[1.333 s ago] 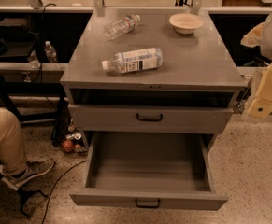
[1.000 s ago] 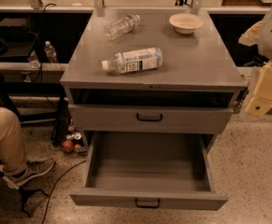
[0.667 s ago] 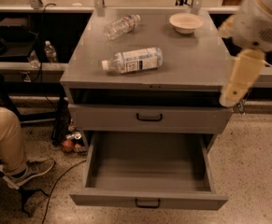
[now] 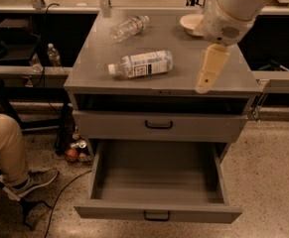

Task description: Place blue plastic bottle into middle drawer

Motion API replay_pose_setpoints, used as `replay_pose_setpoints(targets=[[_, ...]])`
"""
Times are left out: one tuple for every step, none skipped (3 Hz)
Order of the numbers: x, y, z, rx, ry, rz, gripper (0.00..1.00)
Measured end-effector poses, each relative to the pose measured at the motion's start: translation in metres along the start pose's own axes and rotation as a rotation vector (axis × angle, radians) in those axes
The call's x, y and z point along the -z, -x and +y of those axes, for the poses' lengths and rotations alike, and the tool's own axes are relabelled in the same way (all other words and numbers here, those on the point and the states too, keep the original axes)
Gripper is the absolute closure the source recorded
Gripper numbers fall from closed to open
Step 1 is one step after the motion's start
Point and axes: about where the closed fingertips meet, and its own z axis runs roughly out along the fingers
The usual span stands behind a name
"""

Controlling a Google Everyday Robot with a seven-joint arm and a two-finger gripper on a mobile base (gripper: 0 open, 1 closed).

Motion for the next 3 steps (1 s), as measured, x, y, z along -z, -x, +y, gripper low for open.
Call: replay_pose_setpoints(targets=[[-0.027, 0.015, -0.028, -0.026, -0.023, -0.040, 0.00], [-0.055, 0.028, -0.043, -0.011, -0.013, -0.029, 0.00], [-0.069, 0.034, -0.050, -0.002, -0.008, -0.018, 0.00]])
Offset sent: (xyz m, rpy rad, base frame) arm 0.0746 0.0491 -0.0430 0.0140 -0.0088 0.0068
